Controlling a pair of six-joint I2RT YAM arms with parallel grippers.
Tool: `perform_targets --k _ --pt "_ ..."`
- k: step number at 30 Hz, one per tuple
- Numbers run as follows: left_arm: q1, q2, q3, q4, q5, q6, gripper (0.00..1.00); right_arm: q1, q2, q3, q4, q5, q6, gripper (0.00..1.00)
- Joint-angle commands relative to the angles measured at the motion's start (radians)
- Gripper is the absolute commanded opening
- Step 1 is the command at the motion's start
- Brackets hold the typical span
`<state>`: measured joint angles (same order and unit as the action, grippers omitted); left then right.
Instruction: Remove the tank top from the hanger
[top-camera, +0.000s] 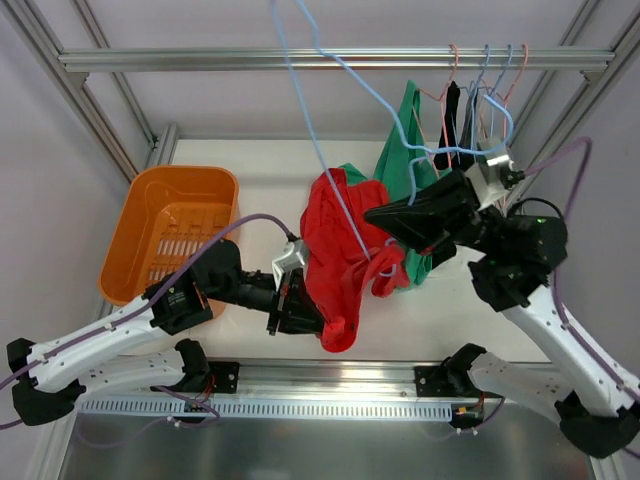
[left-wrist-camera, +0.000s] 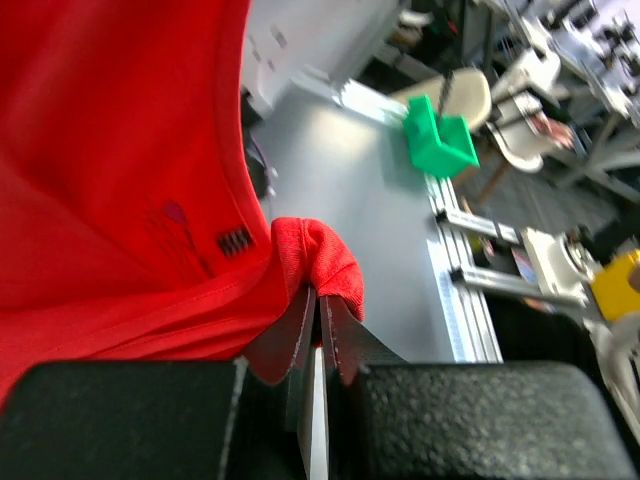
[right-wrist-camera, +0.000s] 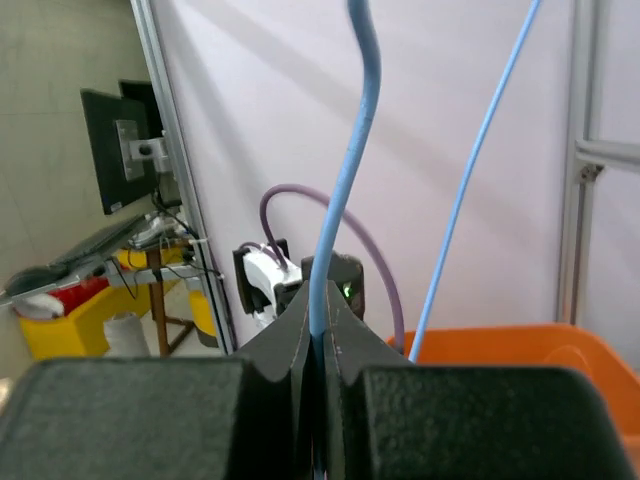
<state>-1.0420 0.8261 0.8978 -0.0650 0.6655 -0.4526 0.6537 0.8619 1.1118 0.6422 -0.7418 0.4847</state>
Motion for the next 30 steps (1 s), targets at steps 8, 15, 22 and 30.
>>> perform_targets --k 8,15,22,30 --pt "-0.033 -0.11 -0.192 -0.103 -0.478 -0.024 0.0 0.287 0.108 0.152 -0.102 0.269 -0.673 0.0" --pt "-0.033 -0.111 -0.223 -0.337 -0.946 -0.175 0.0 0.32 0.037 0.198 -0.729 0.685 -0.669 0.0" --pt "-0.033 -0.171 -0.087 -0.427 -1.02 -0.072 0.75 0.334 -0.044 0.092 -1.117 0.904 -0.436 0.0" --pt "-0.033 -0.257 0.035 -0.573 -1.017 -0.001 0.99 0.249 0.101 0.288 -1.314 1.01 -0.439 0.0"
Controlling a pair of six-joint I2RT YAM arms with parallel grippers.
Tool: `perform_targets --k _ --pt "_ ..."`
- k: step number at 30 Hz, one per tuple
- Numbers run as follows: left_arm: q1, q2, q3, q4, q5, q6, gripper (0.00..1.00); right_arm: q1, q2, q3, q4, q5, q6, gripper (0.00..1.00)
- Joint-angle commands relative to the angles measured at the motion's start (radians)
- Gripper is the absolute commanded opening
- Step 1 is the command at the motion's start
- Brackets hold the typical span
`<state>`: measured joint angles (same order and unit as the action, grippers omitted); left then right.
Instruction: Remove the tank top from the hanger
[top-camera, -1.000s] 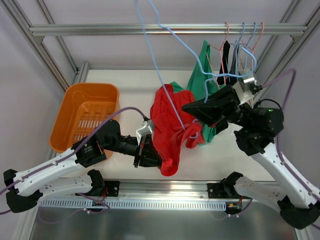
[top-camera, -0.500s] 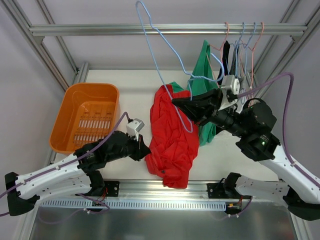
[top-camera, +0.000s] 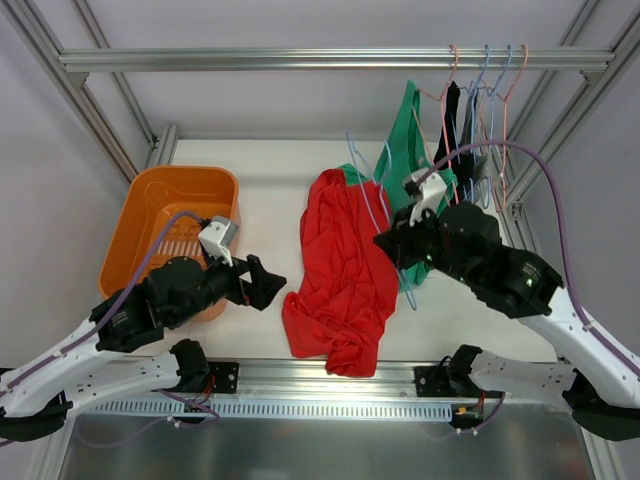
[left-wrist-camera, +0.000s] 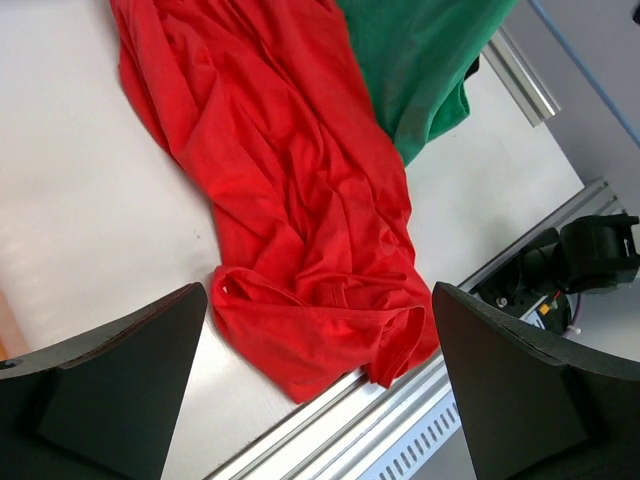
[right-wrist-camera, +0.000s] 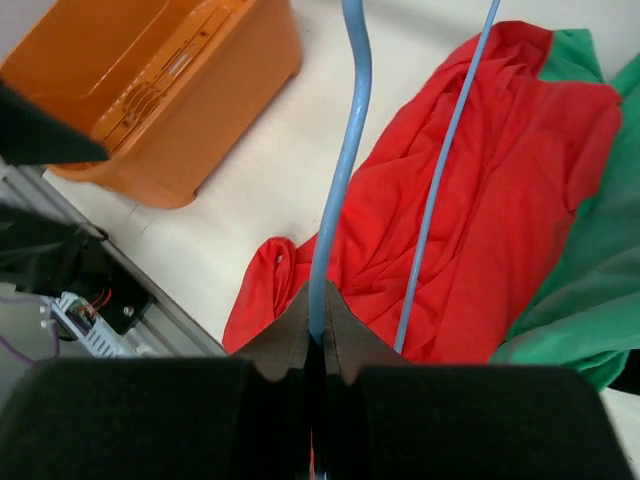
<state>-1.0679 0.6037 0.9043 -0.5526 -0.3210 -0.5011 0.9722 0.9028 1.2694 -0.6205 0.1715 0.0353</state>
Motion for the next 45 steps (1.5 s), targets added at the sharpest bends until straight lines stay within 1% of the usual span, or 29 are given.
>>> perform_targets --k 1,3,4,5,7,8,11,12,14,18,21,30,36,37,38,39,40,41,42,43,44,45 --pt "-0.007 -0.045 0.025 -0.093 -0.027 0.045 0.99 -0.117 0.088 0.162 -0.051 -0.003 0.015 0.0" --pt "-0.007 -0.08 0.012 -0.109 -0.02 0.044 0.99 -0.235 0.185 0.255 -0.05 -0.085 0.025 0.0" --pt "-0.006 -0.093 0.004 -0.11 -0.012 0.041 0.99 -0.256 0.218 0.289 -0.051 -0.13 0.017 0.0" --pt "-0.007 -0.116 -0.01 -0.115 -0.006 0.039 0.99 -0.266 0.287 0.371 -0.057 -0.145 -0.001 0.0" --pt "-0.007 -0.136 -0.03 -0.121 0.01 0.039 0.99 -0.299 0.359 0.468 -0.094 -0.168 -0.011 0.0" --pt "-0.007 -0.148 -0.036 -0.122 0.014 0.041 0.99 -0.322 0.423 0.557 -0.111 -0.199 -0.012 0.0" --pt "-0.007 -0.154 -0.036 -0.129 0.022 0.042 0.99 -0.362 0.526 0.671 -0.13 -0.224 0.0 0.0" --pt "-0.007 -0.151 -0.033 -0.13 0.023 0.047 0.99 -0.395 0.55 0.729 -0.134 -0.236 0.009 0.0" --pt "-0.007 -0.148 -0.03 -0.133 0.025 0.045 0.99 -0.43 0.588 0.772 -0.136 -0.228 0.038 0.0" --pt "-0.007 -0.145 -0.036 -0.138 0.051 0.035 0.99 -0.466 0.709 0.896 -0.148 -0.27 0.055 0.0" --pt "-0.007 -0.148 -0.036 -0.139 0.059 0.038 0.99 -0.478 0.752 0.907 -0.16 -0.282 0.077 0.0" --pt "-0.007 -0.136 -0.021 -0.139 0.06 0.045 0.99 -0.498 0.766 0.795 -0.151 -0.271 0.089 0.0" --pt "-0.007 -0.036 0.033 -0.136 0.034 0.019 0.98 -0.507 0.754 0.751 -0.15 -0.263 0.089 0.0" --pt "-0.007 0.002 0.041 -0.135 0.008 0.001 0.99 -0.507 0.748 0.748 -0.148 -0.27 0.086 0.05" --pt "-0.007 0.023 0.05 -0.135 -0.012 -0.011 0.99 -0.506 0.743 0.746 -0.148 -0.291 0.086 0.13" --pt "-0.007 0.048 0.062 -0.135 -0.033 -0.025 0.99 -0.507 0.734 0.739 -0.147 -0.3 0.086 0.25" --pt "-0.007 0.092 0.068 -0.133 -0.068 -0.055 0.99 -0.506 0.72 0.731 -0.14 -0.309 0.084 0.73" --pt "-0.007 0.117 0.071 -0.127 -0.084 -0.069 0.99 -0.504 0.688 0.72 -0.137 -0.326 0.081 0.85" --pt "-0.007 0.148 0.083 -0.122 -0.099 -0.08 0.99 -0.503 0.668 0.696 -0.136 -0.334 0.077 0.96" --pt "-0.007 0.212 0.088 -0.118 -0.122 -0.1 0.99 -0.498 0.645 0.68 -0.136 -0.34 0.072 0.99" --pt "-0.007 0.247 0.097 -0.092 -0.128 -0.103 0.99 -0.495 0.592 0.664 -0.136 -0.342 0.061 1.0" --pt "-0.006 0.322 0.102 -0.077 -0.131 -0.105 0.99 -0.491 0.559 0.619 -0.13 -0.342 0.057 1.0"
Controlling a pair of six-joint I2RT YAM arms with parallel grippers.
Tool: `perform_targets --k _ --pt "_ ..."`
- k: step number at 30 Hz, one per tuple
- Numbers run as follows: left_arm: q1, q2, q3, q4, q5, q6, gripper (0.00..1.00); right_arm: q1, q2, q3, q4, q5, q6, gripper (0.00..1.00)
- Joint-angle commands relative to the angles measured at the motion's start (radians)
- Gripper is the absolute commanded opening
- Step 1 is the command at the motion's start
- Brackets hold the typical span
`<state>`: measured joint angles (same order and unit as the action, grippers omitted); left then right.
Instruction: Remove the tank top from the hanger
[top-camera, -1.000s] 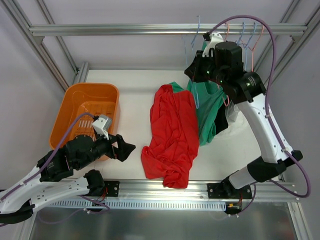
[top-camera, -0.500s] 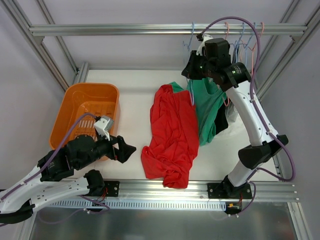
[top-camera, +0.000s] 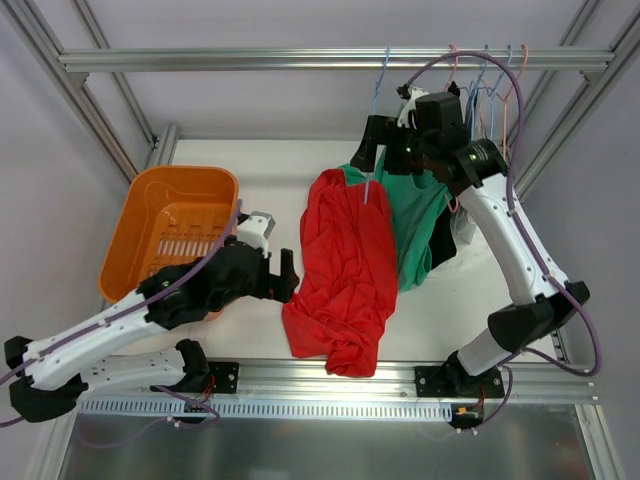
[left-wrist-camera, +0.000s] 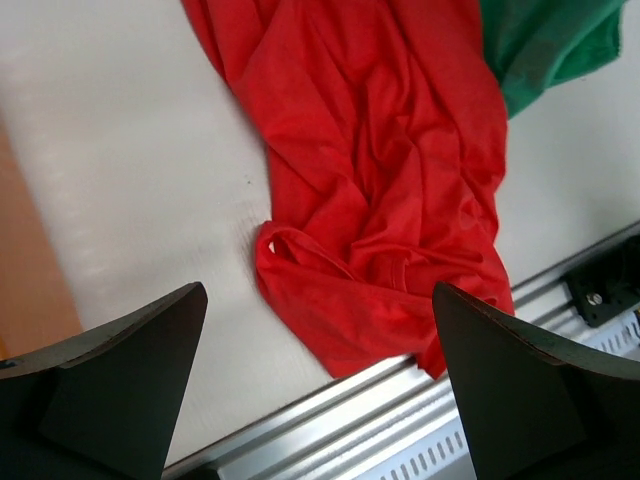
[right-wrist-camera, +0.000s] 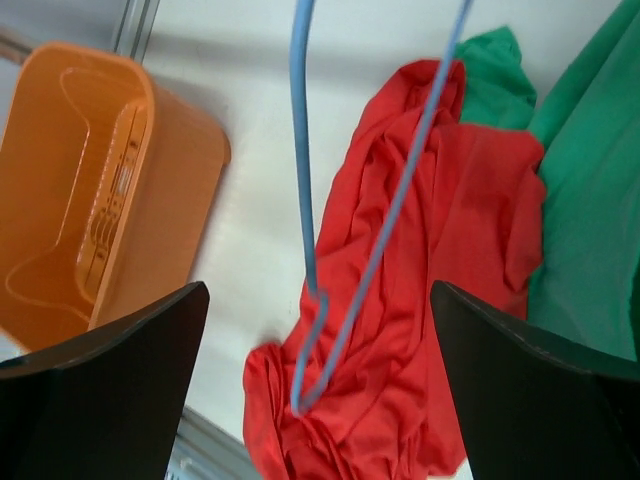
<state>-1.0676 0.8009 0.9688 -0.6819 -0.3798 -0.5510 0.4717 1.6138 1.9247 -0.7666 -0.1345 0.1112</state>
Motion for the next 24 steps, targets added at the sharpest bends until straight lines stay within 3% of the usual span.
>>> perform_targets --k 1,6,11,16,24 --pt "-0.005 0.167 0.044 0.074 -0.073 -0.053 0.99 0.016 -0.187 -0.064 0.026 -0.039 -0.025 1.0" --pt "0.067 0.47 0.093 0.249 0.05 -0.073 0.99 0.022 -0.461 -0.313 0.093 -0.027 -0.041 0.99" --pt "0.084 0.789 0.257 0.285 0.152 -0.063 0.99 0.025 -0.716 -0.49 0.081 0.026 -0.061 0.99" --pt "0.077 0.963 0.324 0.294 0.168 -0.086 0.99 0.024 -0.92 -0.59 0.03 -0.02 -0.102 0.99" --pt "0.035 1.159 0.34 0.294 0.157 -0.138 0.99 0.025 -1.063 -0.667 -0.017 -0.138 -0.104 1.0"
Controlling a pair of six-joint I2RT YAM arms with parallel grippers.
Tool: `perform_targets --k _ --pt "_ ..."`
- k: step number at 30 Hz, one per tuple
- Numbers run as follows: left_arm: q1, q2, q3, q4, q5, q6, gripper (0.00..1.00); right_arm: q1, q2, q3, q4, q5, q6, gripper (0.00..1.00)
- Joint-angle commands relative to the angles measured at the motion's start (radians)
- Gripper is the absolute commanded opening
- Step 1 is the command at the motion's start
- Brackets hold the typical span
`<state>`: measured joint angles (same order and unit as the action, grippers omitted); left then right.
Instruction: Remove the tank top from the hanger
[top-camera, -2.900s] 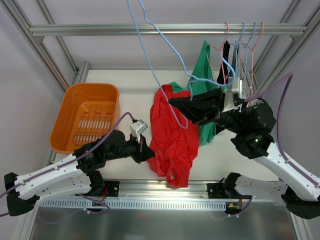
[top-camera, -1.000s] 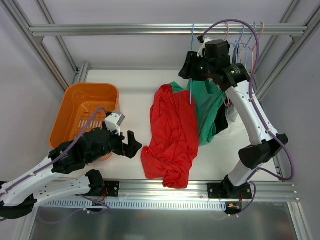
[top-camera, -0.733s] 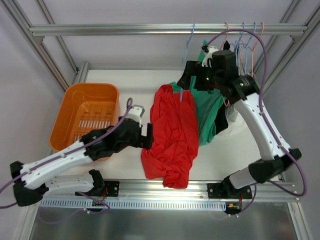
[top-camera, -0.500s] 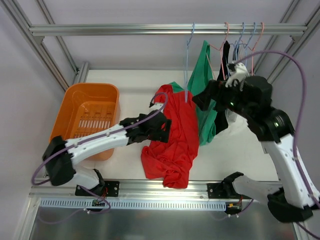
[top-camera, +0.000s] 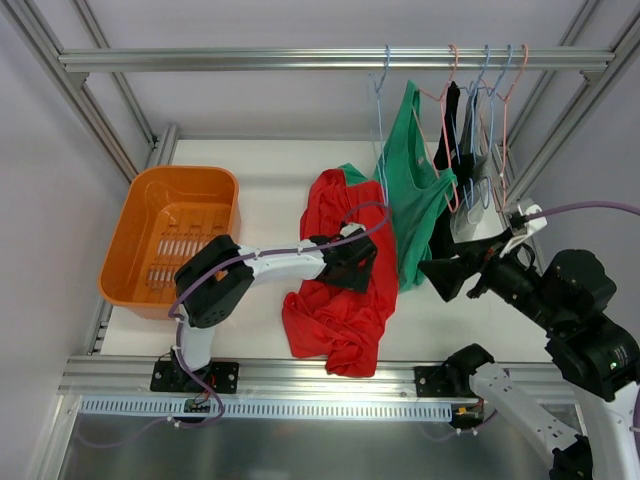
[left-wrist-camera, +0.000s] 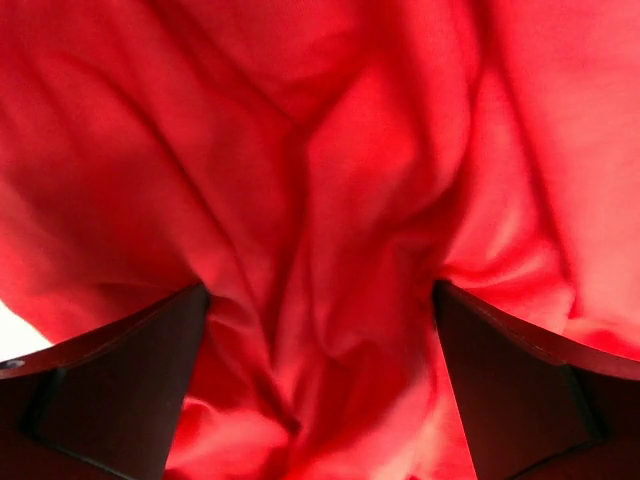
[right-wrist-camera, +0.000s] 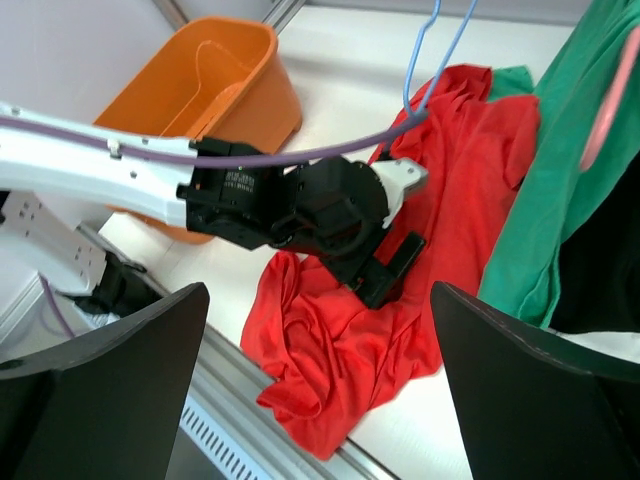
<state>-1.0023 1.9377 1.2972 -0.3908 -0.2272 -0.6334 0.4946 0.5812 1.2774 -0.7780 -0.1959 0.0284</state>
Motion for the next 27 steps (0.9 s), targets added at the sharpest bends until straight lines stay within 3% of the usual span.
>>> perform_targets --k 1,4,5,8,13,19,27 --pt "-0.035 0.029 -0.008 0.001 0.0 -0.064 0.97 0.002 -0.038 -0.024 -0.006 -0.086 -0.019 1.0" --pt "-0.044 0.035 -0.057 0.003 -0.021 -0.097 0.51 0.002 -0.069 -0.035 -0.007 -0.103 -0.019 0.99" --pt "-0.045 0.021 -0.07 0.003 -0.026 -0.109 0.28 0.001 -0.081 -0.038 -0.004 -0.106 -0.019 1.0" --pt "-0.045 -0.037 -0.124 0.001 -0.052 -0.118 0.03 0.002 -0.096 -0.053 0.009 -0.112 -0.018 0.99" --pt "-0.045 -0.219 -0.223 -0.003 -0.118 -0.121 0.0 0.001 -0.106 -0.061 0.016 -0.126 -0.018 0.99" --pt "-0.045 -0.572 -0.268 -0.045 -0.225 -0.088 0.0 0.002 -0.119 -0.088 0.02 -0.102 -0.01 0.99" --pt "-0.044 -0.779 -0.08 -0.204 -0.36 0.024 0.0 0.001 -0.13 -0.099 0.022 -0.086 -0.008 1.0"
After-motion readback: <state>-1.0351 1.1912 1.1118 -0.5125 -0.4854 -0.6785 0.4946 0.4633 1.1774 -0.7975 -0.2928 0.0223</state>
